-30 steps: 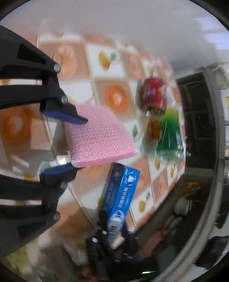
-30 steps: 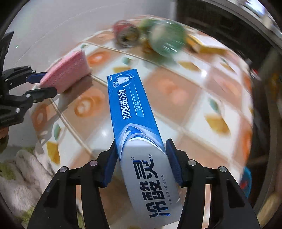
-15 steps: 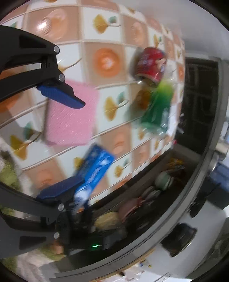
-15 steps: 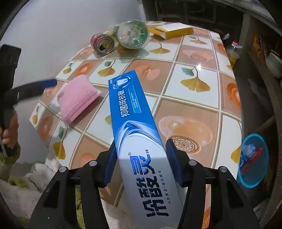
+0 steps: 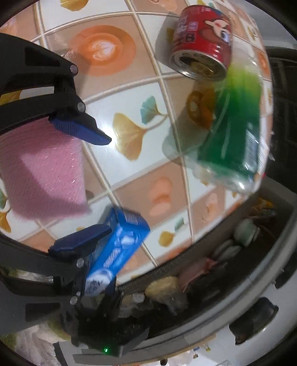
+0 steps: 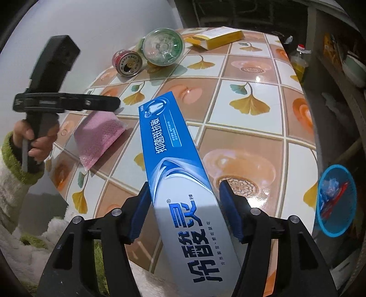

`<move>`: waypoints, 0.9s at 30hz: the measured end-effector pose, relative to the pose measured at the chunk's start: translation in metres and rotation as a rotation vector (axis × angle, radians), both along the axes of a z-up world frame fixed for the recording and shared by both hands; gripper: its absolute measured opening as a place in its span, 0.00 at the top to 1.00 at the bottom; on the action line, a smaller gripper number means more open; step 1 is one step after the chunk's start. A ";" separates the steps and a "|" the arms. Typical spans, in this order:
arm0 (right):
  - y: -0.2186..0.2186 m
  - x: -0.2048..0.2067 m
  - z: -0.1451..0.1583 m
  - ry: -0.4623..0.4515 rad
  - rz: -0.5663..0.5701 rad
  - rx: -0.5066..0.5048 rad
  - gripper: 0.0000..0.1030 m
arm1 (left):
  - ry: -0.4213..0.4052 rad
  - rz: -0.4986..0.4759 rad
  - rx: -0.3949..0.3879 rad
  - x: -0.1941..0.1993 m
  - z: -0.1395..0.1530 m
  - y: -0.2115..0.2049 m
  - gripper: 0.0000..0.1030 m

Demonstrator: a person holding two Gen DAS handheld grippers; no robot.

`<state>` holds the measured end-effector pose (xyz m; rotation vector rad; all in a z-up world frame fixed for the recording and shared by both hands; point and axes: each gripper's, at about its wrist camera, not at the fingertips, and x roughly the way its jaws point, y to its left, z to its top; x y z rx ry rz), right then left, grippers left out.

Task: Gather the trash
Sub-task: 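Lift the pink sponge with the left tool while the right tool lifts the toothpaste box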

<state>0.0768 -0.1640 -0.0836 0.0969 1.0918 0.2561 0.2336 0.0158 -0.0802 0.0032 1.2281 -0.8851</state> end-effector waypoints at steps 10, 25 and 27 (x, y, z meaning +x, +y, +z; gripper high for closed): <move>-0.003 0.001 0.001 -0.004 -0.003 0.031 0.40 | 0.053 0.085 0.028 -0.013 -0.003 0.037 0.33; 0.006 0.000 0.002 -0.006 -0.013 0.013 0.26 | -0.059 0.051 0.101 -0.087 0.008 0.041 0.18; 0.006 0.000 0.002 -0.005 -0.022 0.013 0.25 | -0.117 0.040 0.151 -0.093 0.008 0.033 0.17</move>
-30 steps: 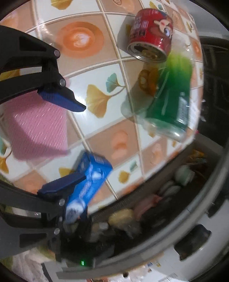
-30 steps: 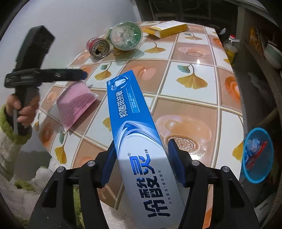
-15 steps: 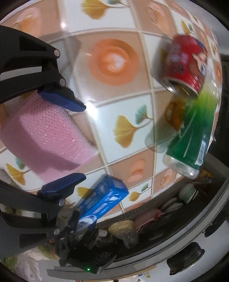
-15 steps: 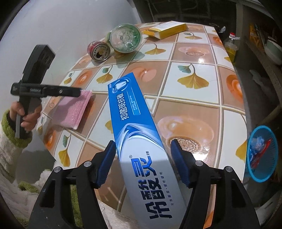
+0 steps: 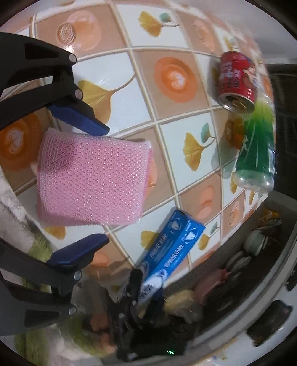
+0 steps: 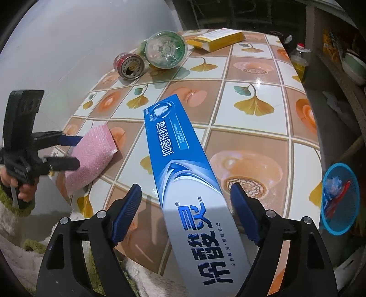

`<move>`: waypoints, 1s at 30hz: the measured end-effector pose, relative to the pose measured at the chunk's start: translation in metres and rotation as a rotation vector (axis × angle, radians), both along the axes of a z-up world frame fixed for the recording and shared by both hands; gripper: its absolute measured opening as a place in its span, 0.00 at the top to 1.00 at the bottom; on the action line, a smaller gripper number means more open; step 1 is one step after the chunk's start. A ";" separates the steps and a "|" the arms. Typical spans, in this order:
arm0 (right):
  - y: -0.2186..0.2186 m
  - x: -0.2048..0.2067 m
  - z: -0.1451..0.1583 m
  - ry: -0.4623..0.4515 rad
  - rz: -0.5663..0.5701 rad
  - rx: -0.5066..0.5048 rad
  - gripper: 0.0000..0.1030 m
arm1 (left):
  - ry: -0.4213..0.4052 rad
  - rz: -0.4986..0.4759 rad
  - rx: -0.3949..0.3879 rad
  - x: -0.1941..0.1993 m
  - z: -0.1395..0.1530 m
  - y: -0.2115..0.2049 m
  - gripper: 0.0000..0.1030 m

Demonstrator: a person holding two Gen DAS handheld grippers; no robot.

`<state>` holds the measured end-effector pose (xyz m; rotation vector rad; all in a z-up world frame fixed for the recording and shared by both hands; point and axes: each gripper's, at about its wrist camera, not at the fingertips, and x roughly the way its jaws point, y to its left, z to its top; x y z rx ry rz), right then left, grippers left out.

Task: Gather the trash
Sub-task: 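Lift the pink sponge with the left tool while the right tool lifts the toothpaste box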

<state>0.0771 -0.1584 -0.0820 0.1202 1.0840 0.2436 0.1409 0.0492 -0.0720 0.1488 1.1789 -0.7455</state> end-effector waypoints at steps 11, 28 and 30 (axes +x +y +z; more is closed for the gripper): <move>0.004 0.006 -0.002 -0.013 -0.017 -0.021 0.24 | -0.092 -0.033 0.150 -0.012 -0.017 -0.018 0.17; 0.022 0.010 -0.007 -0.045 0.002 -0.118 0.51 | -0.144 -0.017 0.199 -0.027 -0.017 -0.023 0.22; 0.023 0.009 -0.007 -0.047 0.000 -0.121 0.52 | -0.146 -0.017 0.197 -0.028 -0.017 -0.024 0.22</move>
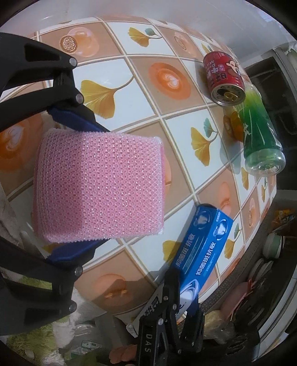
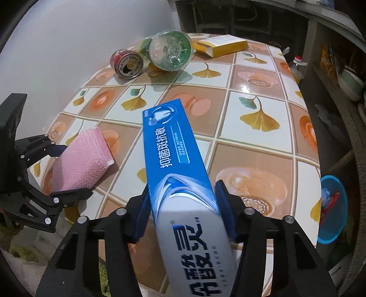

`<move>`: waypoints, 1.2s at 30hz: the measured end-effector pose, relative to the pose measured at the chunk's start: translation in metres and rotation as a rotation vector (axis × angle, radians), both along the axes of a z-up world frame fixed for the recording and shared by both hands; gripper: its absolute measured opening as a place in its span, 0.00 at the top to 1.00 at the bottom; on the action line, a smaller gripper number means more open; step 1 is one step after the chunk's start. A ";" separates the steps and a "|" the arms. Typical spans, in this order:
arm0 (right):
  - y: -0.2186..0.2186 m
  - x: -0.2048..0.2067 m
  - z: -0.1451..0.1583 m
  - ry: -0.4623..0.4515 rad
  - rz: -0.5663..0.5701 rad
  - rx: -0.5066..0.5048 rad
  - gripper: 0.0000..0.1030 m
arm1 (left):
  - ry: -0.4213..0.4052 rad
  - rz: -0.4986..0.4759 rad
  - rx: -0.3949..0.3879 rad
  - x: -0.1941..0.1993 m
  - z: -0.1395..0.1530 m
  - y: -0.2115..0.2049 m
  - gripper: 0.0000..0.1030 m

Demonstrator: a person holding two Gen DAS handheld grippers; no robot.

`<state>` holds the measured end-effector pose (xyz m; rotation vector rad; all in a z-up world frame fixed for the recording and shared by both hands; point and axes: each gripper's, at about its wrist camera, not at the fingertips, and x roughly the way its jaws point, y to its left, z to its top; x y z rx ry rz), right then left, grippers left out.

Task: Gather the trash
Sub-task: 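Lift the pink sponge with the left tool while the right tool lifts the toothpaste box, then carry the sponge in the left tool while the right tool carries the toothpaste box to the basket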

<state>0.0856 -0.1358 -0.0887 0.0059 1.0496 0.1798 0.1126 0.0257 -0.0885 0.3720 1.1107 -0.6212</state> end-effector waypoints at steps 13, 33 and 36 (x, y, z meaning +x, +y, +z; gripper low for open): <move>0.003 -0.008 0.012 -0.025 -0.016 0.011 0.53 | -0.016 0.024 -0.053 -0.002 0.007 0.005 0.23; -0.043 -0.036 0.067 -0.185 -0.205 0.046 0.54 | -0.046 -0.049 -0.258 0.021 0.059 -0.035 0.23; -0.071 -0.050 0.079 -0.225 -0.290 0.056 0.54 | -0.039 -0.109 -0.300 0.030 0.075 -0.068 0.23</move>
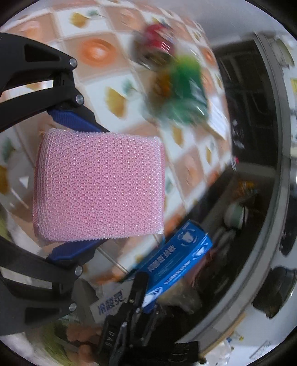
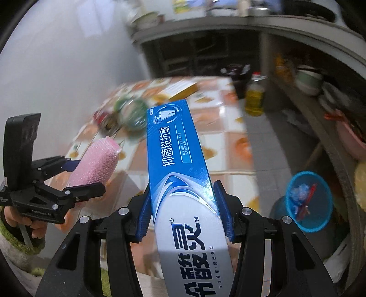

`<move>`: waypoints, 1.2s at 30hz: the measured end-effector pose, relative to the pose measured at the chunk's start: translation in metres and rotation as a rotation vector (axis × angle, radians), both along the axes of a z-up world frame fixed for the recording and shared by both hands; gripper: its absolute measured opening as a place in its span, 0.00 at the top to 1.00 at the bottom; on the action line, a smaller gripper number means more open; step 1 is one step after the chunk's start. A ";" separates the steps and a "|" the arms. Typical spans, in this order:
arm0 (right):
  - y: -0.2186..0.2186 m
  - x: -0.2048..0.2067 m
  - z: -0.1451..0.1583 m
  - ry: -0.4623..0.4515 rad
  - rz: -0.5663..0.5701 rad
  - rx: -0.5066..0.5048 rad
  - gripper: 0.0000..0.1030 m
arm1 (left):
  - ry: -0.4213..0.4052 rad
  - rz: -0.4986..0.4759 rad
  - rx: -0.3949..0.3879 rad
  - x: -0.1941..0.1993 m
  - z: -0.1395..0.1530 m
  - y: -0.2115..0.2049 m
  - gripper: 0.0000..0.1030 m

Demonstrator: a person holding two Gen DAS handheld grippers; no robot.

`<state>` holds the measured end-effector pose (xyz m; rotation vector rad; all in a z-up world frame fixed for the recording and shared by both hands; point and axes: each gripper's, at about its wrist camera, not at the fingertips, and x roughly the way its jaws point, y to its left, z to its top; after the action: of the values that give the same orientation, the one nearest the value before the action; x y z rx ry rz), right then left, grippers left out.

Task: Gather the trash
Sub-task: 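Carry the sponge in the left tool while the right tool carries the toothpaste box to the basket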

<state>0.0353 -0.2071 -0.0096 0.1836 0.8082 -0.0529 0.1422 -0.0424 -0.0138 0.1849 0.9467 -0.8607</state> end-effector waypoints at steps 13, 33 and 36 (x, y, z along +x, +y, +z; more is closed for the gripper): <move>-0.146 -0.080 -0.010 0.003 -0.472 0.010 0.53 | 0.183 -0.303 -0.020 0.014 0.012 -0.204 0.23; -0.293 -0.078 -0.183 0.206 -0.773 0.389 0.53 | 0.561 -0.242 0.446 0.051 -0.195 -0.472 0.23; -0.311 -0.064 -0.196 0.220 -0.801 0.404 0.53 | 0.581 -0.207 0.478 0.056 -0.223 -0.496 0.23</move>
<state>-0.0287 -0.5177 -0.2060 0.8902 0.9157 -0.6767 0.1980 -0.5385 -0.2365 0.4647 1.6993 -0.8823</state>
